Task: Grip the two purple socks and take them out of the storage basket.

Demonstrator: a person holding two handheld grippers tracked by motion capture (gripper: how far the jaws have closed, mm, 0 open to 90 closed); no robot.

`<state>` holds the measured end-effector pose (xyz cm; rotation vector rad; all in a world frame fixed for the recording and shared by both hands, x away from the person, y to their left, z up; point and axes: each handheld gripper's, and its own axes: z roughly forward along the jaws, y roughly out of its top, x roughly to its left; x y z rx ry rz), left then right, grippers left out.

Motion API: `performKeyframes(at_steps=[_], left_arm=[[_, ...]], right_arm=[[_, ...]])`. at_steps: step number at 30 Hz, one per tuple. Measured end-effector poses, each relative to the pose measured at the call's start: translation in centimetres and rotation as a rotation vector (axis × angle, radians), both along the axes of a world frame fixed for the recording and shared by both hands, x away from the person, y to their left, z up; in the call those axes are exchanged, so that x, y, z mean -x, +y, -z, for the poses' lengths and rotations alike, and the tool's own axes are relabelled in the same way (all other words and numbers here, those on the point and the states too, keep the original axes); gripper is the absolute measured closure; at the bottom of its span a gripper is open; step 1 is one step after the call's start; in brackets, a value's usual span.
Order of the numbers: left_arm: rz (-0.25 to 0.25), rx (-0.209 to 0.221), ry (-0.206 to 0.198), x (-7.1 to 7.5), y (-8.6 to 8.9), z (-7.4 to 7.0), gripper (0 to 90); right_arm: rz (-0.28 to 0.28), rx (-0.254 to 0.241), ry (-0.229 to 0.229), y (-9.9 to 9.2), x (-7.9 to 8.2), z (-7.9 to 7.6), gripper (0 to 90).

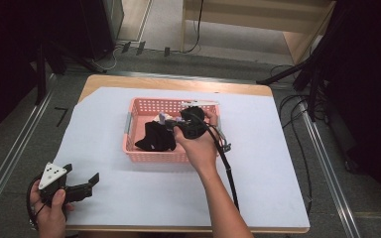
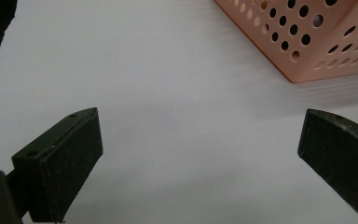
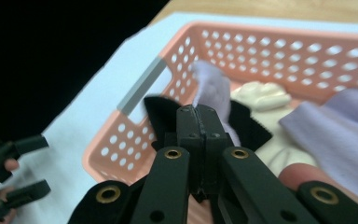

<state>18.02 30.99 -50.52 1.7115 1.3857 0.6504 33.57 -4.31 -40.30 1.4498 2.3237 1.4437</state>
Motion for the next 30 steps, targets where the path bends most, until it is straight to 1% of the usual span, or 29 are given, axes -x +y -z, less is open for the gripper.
performKeyframes(at_steps=[1, 2, 3, 4, 5, 7, 9, 10, 11, 12, 14, 15, 16, 17, 18, 19, 21, 22, 23, 24, 27, 30], left_arm=[[0.001, 0.0, -0.001, 0.0, 0.0, 0.0, 0.5], [0.004, 0.002, 0.001, 0.0, 0.0, 0.0, 0.5], [0.004, 0.002, 0.001, 0.0, 0.0, 0.0, 0.5], [0.004, 0.003, 0.001, 0.0, 0.0, 0.0, 0.5], [0.005, 0.003, 0.003, 0.0, 0.0, 0.0, 0.5], [0.003, 0.003, 0.005, -0.1, 0.0, 0.0, 0.5], [0.004, 0.002, 0.004, -0.1, 0.0, 0.0, 0.5], [0.004, 0.002, 0.003, -0.1, 0.0, 0.0, 0.6], [0.004, 0.002, 0.003, -0.1, 0.0, 0.0, 0.5], [0.005, 0.001, 0.002, -0.1, 0.0, 0.0, 0.5], [0.006, 0.002, 0.002, 0.0, 0.0, 0.0, 0.5], [0.006, 0.002, 0.004, -0.1, 0.0, 0.0, 0.5], [0.006, 0.002, 0.004, -0.1, 0.0, 0.0, 0.5], [0.004, 0.003, 0.002, -0.1, 0.0, 0.0, 0.5], [0.004, 0.003, 0.002, -0.1, 0.0, 0.0, 0.5], [0.004, 0.002, 0.002, -0.1, 0.0, 0.0, 0.6], [0.004, -0.001, 0.003, -0.1, 0.0, 0.0, 0.5], [0.004, -0.001, 0.003, -0.1, 0.0, 0.0, 0.6], [0.003, -0.001, 0.002, -0.1, 0.0, 0.0, 0.5], [0.003, -0.001, 0.002, -0.1, 0.0, 0.0, 0.5], [0.0, -0.001, -0.003, -0.1, -0.1, 0.0, 0.6], [0.001, -0.001, -0.002, -0.1, -0.1, 0.0, 0.5]], right_arm=[[0.036, 0.039, 0.015, 0.2, -0.5, 0.8, 90.0], [0.053, 0.043, 0.039, 0.1, -0.9, 1.3, 90.0], [0.053, 0.043, 0.039, 0.1, -0.9, 1.3, 90.0], [0.06, 0.039, 0.114, -0.2, -1.5, 2.3, 90.0], [0.053, 0.042, 0.127, -0.1, -1.6, 2.7, 90.0], [0.045, 0.039, 0.13, 0.0, -1.5, 2.8, 90.0], [0.023, 0.008, 0.109, 0.2, -1.3, 2.6, 90.0], [0.028, 0.001, 0.099, 0.2, -1.2, 2.3, 90.0], [0.037, -0.009, 0.081, 0.1, -1.1, 1.9, 90.0], [0.056, -0.027, 0.052, 0.0, -1.0, 1.2, 90.0], [0.081, -0.023, 0.018, -0.3, -0.9, 0.5, 90.0], [0.092, -0.032, 0.0, -0.5, -0.8, 0.0, 90.0], [0.092, -0.032, 0.0, -0.5, -0.8, 0.0, 90.0], [0.104, -0.044, -0.014, -0.7, -0.8, -0.4, 90.0], [0.114, -0.05, -0.035, -1.0, -0.7, -0.9, 90.0], [0.138, -0.078, -0.075, -1.6, -0.5, -1.9, 90.0], [0.164, -0.096, -0.11, -2.2, -0.2, -3.0, 90.0], [0.164, -0.096, -0.11, -2.2, -0.2, -3.0, 90.0], [0.169, -0.118, -0.142, -2.5, 0.0, -3.9, 90.0], [0.169, -0.118, -0.142, -2.5, 0.0, -3.9, 90.0], [0.15, -0.133, -0.169, -2.2, 0.6, -5.2, 90.0], [0.121, -0.157, -0.189, -1.7, 1.2, -6.0, 90.0]])
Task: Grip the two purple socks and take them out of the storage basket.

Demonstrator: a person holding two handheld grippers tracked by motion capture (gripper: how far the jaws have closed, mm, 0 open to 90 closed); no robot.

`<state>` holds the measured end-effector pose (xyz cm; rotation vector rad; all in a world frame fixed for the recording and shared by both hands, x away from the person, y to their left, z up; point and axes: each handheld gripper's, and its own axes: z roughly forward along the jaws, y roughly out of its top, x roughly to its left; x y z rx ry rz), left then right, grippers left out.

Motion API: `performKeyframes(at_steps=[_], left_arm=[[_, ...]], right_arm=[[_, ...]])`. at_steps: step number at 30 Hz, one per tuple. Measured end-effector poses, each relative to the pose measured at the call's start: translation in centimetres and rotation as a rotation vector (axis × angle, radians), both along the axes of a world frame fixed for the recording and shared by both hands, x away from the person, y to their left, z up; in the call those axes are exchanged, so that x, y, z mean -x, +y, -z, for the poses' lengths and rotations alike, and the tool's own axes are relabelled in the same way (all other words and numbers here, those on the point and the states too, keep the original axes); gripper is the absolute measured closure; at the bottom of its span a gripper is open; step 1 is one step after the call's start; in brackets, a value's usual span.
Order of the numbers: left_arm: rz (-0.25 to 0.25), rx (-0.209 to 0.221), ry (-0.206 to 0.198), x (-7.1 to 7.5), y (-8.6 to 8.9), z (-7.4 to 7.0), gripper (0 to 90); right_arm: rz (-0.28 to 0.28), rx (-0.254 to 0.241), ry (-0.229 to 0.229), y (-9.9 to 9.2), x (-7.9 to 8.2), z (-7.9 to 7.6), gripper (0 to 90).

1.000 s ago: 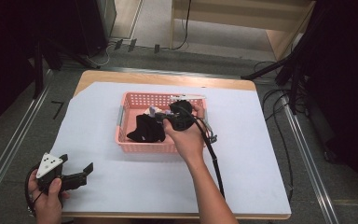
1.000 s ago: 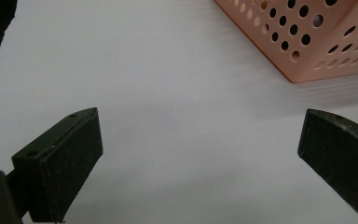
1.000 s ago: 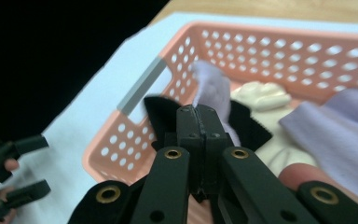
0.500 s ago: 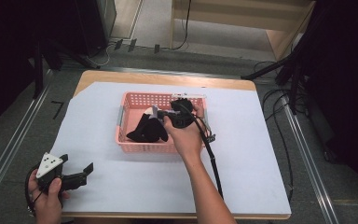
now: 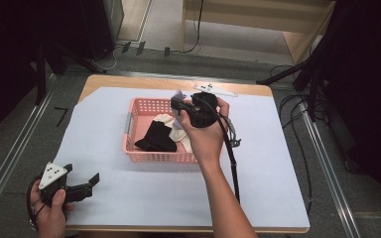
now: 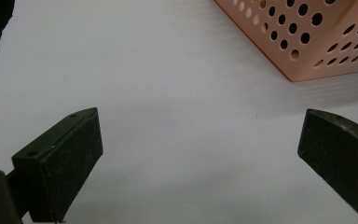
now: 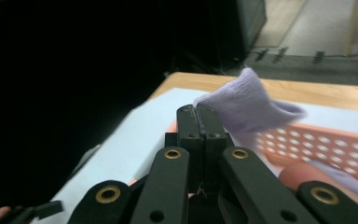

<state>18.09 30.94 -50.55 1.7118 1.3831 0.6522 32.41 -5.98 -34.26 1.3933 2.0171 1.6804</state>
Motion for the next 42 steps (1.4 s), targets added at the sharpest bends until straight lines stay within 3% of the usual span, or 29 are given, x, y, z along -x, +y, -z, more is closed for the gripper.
performKeyframes(at_steps=[3, 5, 7, 8, 11, 13, 15, 17, 21, 25, 27, 30, 31, 34, 36, 37, 39, 42], left_arm=[[0.0, 0.004, -0.001, 0.0, 0.0, 0.0, 0.6], [0.0, 0.005, -0.001, 0.0, 0.0, 0.0, 0.5], [0.003, 0.003, 0.003, 0.0, 0.1, 0.0, 0.5], [0.003, 0.003, 0.003, 0.0, 0.1, 0.0, 0.5], [0.006, 0.006, 0.006, 0.1, 0.1, 0.0, 0.5], [0.006, 0.008, 0.005, 0.0, 0.1, 0.0, 0.5], [0.004, 0.007, 0.006, 0.0, 0.1, 0.0, 0.5], [0.002, 0.004, 0.007, 0.0, 0.1, 0.0, 0.5], [0.004, 0.003, 0.007, 0.0, 0.1, 0.0, 0.6], [0.003, 0.004, 0.004, 0.0, 0.1, 0.0, 0.5], [0.003, 0.003, 0.004, 0.0, 0.0, 0.0, 0.5], [0.004, 0.002, 0.003, 0.0, 0.0, 0.0, 0.5], [0.005, 0.001, 0.003, 0.0, 0.0, 0.0, 0.5], [0.004, -0.002, 0.003, 0.1, 0.0, 0.0, 0.5], [0.004, -0.002, 0.003, 0.0, 0.0, 0.0, 0.5], [0.004, -0.002, 0.003, 0.0, 0.0, 0.0, 0.5], [0.004, 0.0, 0.003, 0.0, 0.0, 0.0, 0.6], [0.006, 0.001, 0.003, 0.0, 0.0, 0.0, 0.6]], right_arm=[[-0.04, -0.017, 0.009, 0.7, 0.2, 0.0, 90.0], [-0.053, 0.004, 0.024, 1.3, 0.1, 0.7, 90.0], [-0.052, 0.08, 0.088, 2.1, -0.9, 3.0, 89.7], [-0.052, 0.08, 0.088, 2.1, -0.9, 3.0, 89.7], [-0.002, 0.219, 0.157, 2.6, -2.1, 6.2, 89.4], [0.003, 0.297, 0.228, 2.9, -2.8, 8.8, 86.1], [-0.005, 0.303, 0.248, 3.0, -2.9, 9.3, 82.6], [-0.048, 0.298, 0.292, 3.5, -3.2, 10.2, 70.3], [-0.083, 0.314, 0.285, 3.7, -3.1, 10.3, 61.6], [-0.137, 0.234, 0.294, 3.1, -2.3, 9.4, 52.5], [-0.147, 0.235, 0.301, 3.1, -2.1, 9.3, 50.7], [-0.184, 0.308, 0.304, 3.3, -1.7, 9.7, 47.6], [-0.189, 0.373, 0.302, 3.5, -1.6, 10.1, 47.5], [-0.179, 0.401, 0.324, 3.6, -1.7, 10.5, 49.8], [-0.171, 0.443, 0.347, 3.9, -2.0, 11.1, 57.5], [-0.171, 0.443, 0.347, 3.9, -2.0, 11.1, 57.5], [-0.16, 0.463, 0.366, 3.9, -2.3, 11.5, 66.3], [-0.137, 0.399, 0.437, 3.5, -2.7, 11.6, 76.1]])
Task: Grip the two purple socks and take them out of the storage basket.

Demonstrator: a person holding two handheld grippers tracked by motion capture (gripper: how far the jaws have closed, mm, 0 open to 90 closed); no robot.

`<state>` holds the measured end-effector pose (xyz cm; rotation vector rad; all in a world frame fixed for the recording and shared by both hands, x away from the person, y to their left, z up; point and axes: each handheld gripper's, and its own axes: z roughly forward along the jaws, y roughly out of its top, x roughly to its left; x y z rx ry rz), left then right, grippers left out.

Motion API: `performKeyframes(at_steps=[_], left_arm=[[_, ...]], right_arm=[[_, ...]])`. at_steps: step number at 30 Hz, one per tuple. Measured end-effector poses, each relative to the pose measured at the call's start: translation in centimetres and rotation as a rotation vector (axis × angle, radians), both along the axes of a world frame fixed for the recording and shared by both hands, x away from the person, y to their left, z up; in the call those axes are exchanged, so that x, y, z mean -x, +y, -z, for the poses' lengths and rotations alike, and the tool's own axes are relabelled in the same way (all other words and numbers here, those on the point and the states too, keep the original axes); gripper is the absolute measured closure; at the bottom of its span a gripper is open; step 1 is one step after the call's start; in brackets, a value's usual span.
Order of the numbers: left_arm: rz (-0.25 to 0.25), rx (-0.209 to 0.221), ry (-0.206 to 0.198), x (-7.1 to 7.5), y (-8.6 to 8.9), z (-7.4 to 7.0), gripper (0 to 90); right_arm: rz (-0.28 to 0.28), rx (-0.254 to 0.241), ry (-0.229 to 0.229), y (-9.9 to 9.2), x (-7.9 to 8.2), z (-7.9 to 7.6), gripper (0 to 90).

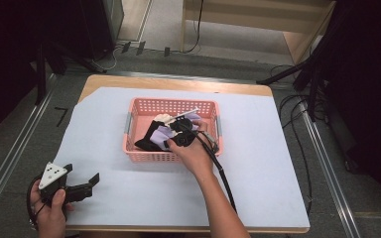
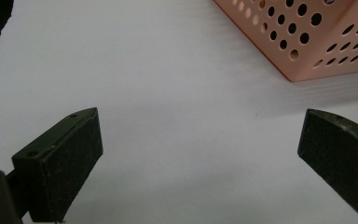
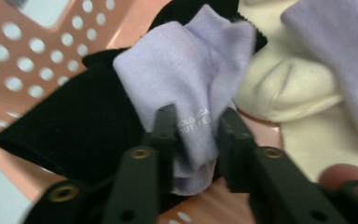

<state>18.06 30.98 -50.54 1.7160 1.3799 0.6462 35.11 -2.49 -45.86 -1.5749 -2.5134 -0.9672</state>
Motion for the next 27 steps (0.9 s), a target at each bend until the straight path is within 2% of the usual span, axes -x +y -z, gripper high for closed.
performKeyframes(at_steps=[1, 3, 4, 6, 7, 8, 9, 10, 14, 15, 16, 20, 21, 22, 23, 24, 27], left_arm=[[0.0, 0.001, 0.0, 0.0, 0.0, 0.0, 0.5], [0.001, 0.001, 0.0, 0.0, 0.0, 0.0, 0.6], [0.0, 0.002, 0.0, 0.0, 0.0, 0.0, 0.6], [0.0, 0.002, 0.0, 0.0, 0.0, 0.0, 0.5], [0.0, 0.002, 0.0, 0.0, 0.0, 0.0, 0.5], [0.0, 0.001, 0.0, 0.0, 0.0, 0.0, 0.5], [0.0, 0.001, 0.0, 0.0, 0.0, 0.0, 0.6], [0.0, 0.001, 0.0, 0.0, 0.0, 0.0, 0.6], [-0.003, -0.002, 0.001, 0.0, 0.0, 0.0, 0.5], [-0.002, -0.003, 0.001, 0.0, 0.0, 0.0, 0.6], [-0.002, -0.003, 0.0, 0.0, 0.0, 0.0, 0.6], [-0.002, -0.003, 0.0, 0.0, 0.0, 0.0, 0.5], [-0.002, -0.003, 0.0, 0.0, 0.0, 0.0, 0.6], [-0.002, -0.002, 0.0, 0.0, 0.0, 0.0, 0.6], [-0.002, -0.001, -0.001, 0.0, 0.0, 0.0, 0.5], [-0.002, -0.003, 0.0, 0.0, 0.0, 0.0, 0.5], [-0.002, -0.002, 0.0, 0.0, 0.0, 0.0, 0.5]], right_arm=[[0.01, -0.011, 0.002, -0.1, -0.1, 0.0, 79.7], [0.044, 0.001, -0.029, -0.5, -0.1, -0.2, 81.7], [0.044, 0.001, -0.029, -0.5, -0.1, -0.2, 81.7], [0.072, -0.019, -0.052, -1.0, -0.2, -0.2, 82.2], [0.105, -0.039, -0.088, -1.6, 0.0, -0.4, 82.7], [0.105, -0.039, -0.088, -1.6, 0.0, -0.4, 82.7], [0.127, -0.073, -0.117, -2.1, 0.1, -0.6, 83.0], [0.127, -0.073, -0.117, -2.1, 0.1, -0.6, 83.0], [0.134, -0.117, -0.214, -2.9, 0.5, -1.4, 83.3], [0.146, -0.14, -0.264, -3.2, 0.8, -1.9, 83.3], [0.146, -0.14, -0.264, -3.2, 0.8, -1.9, 83.3], [0.17, -0.163, -0.381, -4.3, 1.2, -2.7, 83.3], [0.188, -0.176, -0.435, -5.0, 1.4, -2.8, 83.3], [0.188, -0.176, -0.435, -5.0, 1.4, -2.8, 83.3], [0.208, -0.184, -0.487, -5.8, 1.6, -2.9, 83.3], [0.208, -0.184, -0.487, -5.8, 1.6, -2.9, 83.3], [0.234, -0.173, -0.55, -6.9, 1.8, -3.2, 83.3]])
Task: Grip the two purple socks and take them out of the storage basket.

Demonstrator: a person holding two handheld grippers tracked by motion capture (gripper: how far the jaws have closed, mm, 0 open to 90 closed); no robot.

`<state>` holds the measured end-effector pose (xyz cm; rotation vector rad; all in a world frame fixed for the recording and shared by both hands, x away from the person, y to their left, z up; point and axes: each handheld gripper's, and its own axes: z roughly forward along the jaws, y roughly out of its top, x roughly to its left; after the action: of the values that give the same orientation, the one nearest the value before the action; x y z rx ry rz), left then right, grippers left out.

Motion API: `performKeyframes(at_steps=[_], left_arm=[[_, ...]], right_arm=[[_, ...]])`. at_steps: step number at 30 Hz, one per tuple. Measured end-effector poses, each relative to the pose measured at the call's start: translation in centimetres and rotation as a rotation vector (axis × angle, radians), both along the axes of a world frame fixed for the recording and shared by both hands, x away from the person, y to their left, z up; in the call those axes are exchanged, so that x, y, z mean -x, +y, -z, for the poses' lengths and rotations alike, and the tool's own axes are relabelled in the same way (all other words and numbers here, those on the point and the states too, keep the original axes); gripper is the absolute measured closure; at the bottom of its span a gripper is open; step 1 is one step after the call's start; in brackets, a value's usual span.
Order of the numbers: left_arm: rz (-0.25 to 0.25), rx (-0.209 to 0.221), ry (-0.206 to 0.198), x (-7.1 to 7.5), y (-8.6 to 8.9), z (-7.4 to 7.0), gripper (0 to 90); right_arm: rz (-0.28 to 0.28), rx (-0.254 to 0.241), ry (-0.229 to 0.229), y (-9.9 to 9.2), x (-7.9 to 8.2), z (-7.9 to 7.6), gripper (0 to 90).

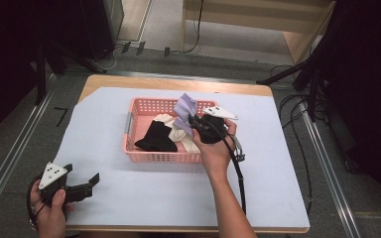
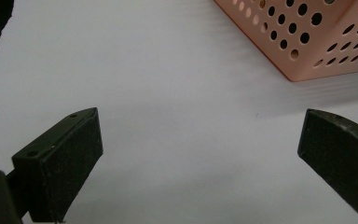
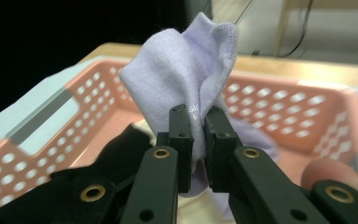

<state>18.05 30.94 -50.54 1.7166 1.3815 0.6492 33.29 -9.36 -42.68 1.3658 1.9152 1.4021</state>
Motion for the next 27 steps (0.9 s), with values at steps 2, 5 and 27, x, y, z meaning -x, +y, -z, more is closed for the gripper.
performKeyframes(at_steps=[2, 5, 27], left_arm=[[0.0, 0.0, 0.0, 0.0, 0.0, 0.0, 0.5], [-0.001, -0.001, 0.001, 0.0, 0.0, 0.0, 0.5], [-0.001, -0.001, -0.001, 0.0, 0.0, 0.0, 0.5]], right_arm=[[0.014, 0.001, -0.039, -0.7, 0.2, -0.3, 83.3], [0.041, 0.005, -0.076, -1.7, 0.5, -0.7, 83.3], [0.305, 0.059, -0.104, -12.2, 1.9, 2.0, 83.3]])
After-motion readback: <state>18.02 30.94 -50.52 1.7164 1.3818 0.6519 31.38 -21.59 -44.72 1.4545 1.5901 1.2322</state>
